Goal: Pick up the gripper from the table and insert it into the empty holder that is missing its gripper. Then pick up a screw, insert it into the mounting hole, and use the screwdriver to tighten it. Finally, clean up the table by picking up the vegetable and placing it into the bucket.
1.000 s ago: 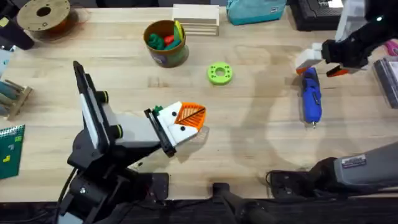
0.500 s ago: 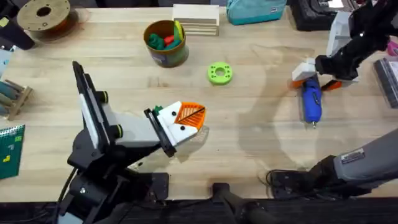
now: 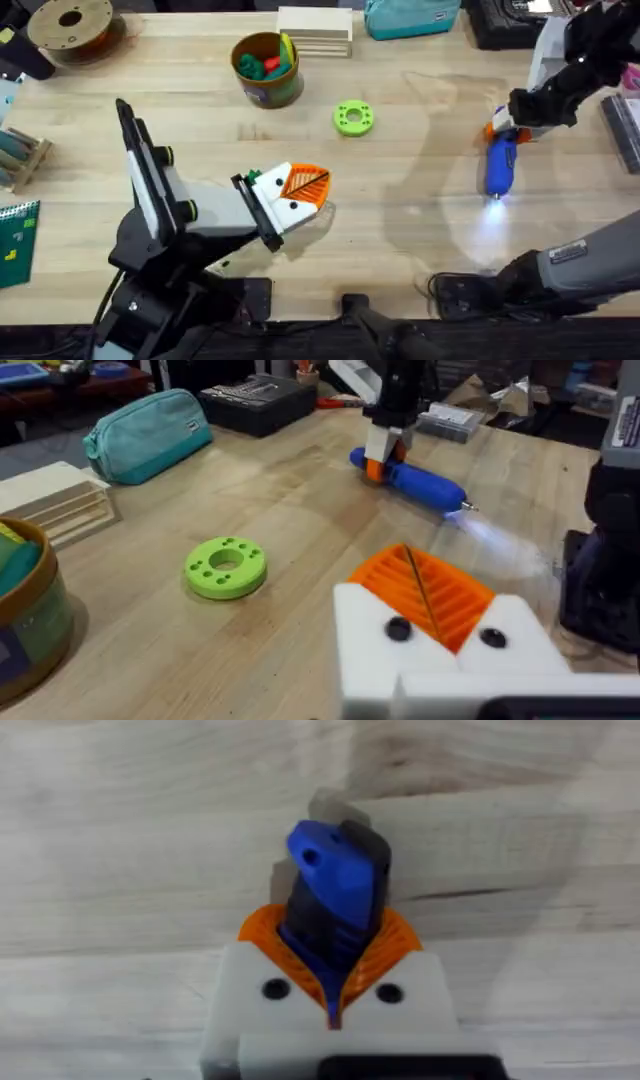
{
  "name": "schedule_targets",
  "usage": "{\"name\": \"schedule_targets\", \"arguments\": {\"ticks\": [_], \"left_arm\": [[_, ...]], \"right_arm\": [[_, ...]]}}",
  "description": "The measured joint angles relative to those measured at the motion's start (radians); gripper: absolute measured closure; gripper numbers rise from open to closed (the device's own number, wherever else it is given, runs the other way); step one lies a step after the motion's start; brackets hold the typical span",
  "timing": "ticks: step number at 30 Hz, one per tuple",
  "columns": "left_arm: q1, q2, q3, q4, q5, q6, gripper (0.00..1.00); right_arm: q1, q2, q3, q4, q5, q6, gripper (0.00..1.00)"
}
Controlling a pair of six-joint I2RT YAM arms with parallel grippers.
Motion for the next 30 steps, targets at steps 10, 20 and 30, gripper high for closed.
{"name": "schedule_targets", "arguments": {"ticks": [10,20,30], "left_arm": [[0.0,0.0,0.0,0.0,0.0,0.0,0.988],[0.0,0.0,0.0,0.0,0.0,0.0,0.988],[0.0,0.0,0.0,0.0,0.0,0.0,0.988]], "right_arm": [[0.003,-0.28,-0.005,-0.019,-0.108,-0.02,0.97],[0.025,-0.584,-0.004,-0.003,-0.534,-0.026,0.97],[0.273,-0.738,-0.007,0.19,-0.657,0.042,0.97]]}}
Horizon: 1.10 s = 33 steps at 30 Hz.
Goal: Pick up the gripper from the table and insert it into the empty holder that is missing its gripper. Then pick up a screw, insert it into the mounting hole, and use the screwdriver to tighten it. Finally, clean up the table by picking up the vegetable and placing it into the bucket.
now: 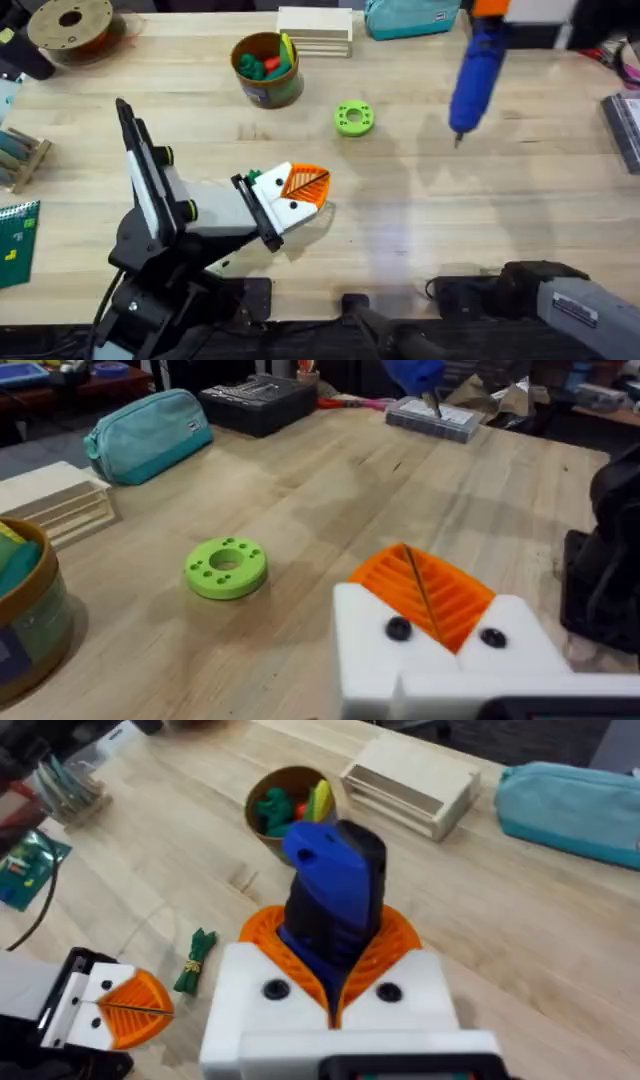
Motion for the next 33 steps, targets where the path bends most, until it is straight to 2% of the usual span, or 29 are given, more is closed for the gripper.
{"name": "schedule_targets", "arguments": {"ticks": [3,4,9,14,17,20,26,33], "left_arm": [[0.0,0.0,0.0,0.0,0.0,0.0,0.988],[0.0,0.0,0.0,0.0,0.0,0.0,0.988],[0.0,0.0,0.0,0.0,-0.001,0.0,0.988],[0.0,0.0,0.0,0.0,-0.001,0.0,0.988],[0.0,0.0,0.0,0.0,-0.002,0.0,0.988],[0.0,0.0,0.0,0.0,-0.003,0.0,0.988],[0.0,0.0,0.0,0.0,-0.003,0.0,0.988],[0.0,0.0,0.0,0.0,-0.003,0.0,0.988]], "right_arm": [[0.095,-0.016,-0.001,0.051,0.046,0.034,0.97],[0.162,-0.042,-0.002,0.049,0.116,0.049,0.97],[0.19,-0.12,-0.02,0.032,0.189,0.07,0.97],[0.191,-0.232,-0.09,0.048,0.214,0.11,0.97],[0.204,-0.293,-0.163,0.12,0.223,0.164,0.971],[0.255,-0.33,-0.25,0.256,0.226,0.221,0.97],[0.415,-0.3,-0.396,0.509,0.228,0.279,0.971],[0.538,-0.171,-0.442,0.722,0.231,0.295,0.97]]}}
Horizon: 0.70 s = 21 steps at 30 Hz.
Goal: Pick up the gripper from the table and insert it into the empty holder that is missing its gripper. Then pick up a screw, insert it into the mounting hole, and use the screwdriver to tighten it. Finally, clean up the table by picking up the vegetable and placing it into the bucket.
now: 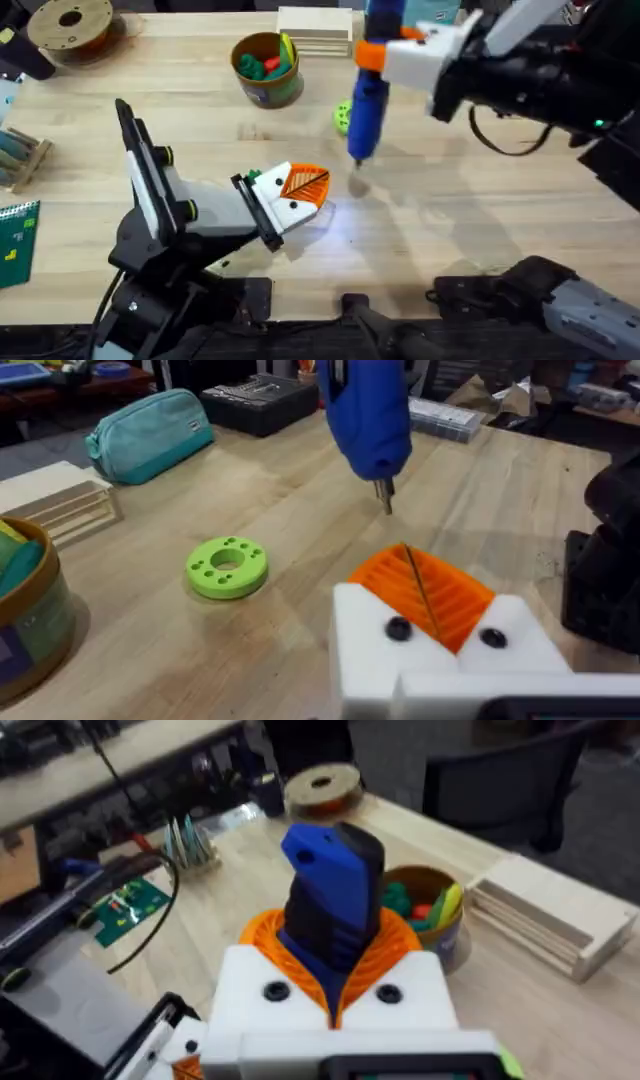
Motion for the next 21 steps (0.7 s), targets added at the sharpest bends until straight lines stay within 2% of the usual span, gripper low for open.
{"name": "schedule_targets", "arguments": {"ticks": [7,9,14,21], "left_arm": [[0.0,0.0,0.0,0.0,0.0,0.0,0.988],[0.0,0.0,0.0,0.0,0.0,0.0,0.988],[0.0,0.0,0.0,0.0,-0.002,0.0,0.988],[0.0,0.0,0.0,0.0,-0.003,0.0,0.988]], "right_arm": [[0.094,-0.014,-0.001,0.118,0.1,-0.004,0.971],[0.13,-0.014,-0.025,0.27,0.125,-0.004,0.971],[0.153,-0.014,-0.088,0.451,0.127,-0.005,0.971],[0.178,0.019,-0.11,0.552,0.044,-0.004,0.97]]}}
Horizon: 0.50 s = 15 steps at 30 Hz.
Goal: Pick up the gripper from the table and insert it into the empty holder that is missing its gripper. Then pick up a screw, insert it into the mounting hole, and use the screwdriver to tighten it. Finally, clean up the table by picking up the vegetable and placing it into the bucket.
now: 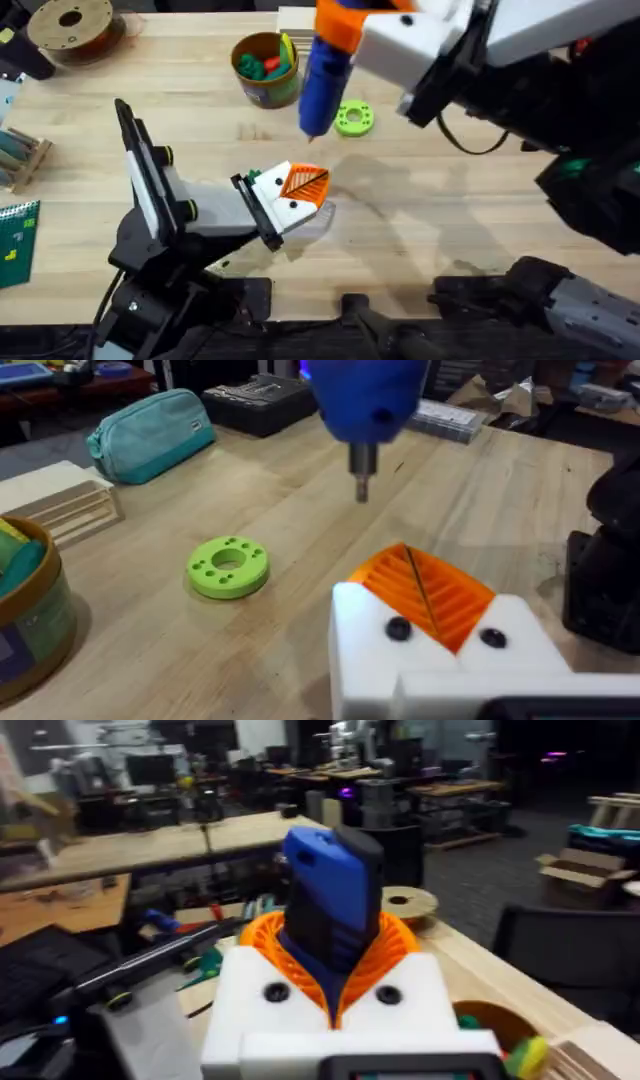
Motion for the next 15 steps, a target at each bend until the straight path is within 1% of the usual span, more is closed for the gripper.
{"name": "schedule_targets", "arguments": {"ticks": [4,10,15], "left_arm": [[0.0,0.0,0.0,0.0,0.0,0.0,0.988],[0.0,0.0,0.0,0.0,0.0,0.0,0.988],[0.0,0.0,0.0,0.0,0.0,-0.016,0.988]], "right_arm": [[0.036,0.021,0.0,0.029,-0.035,0.0,0.97],[0.095,0.067,-0.001,0.084,-0.055,0.0,0.971],[0.112,0.087,-0.001,0.109,-0.068,0.0,0.971]]}}
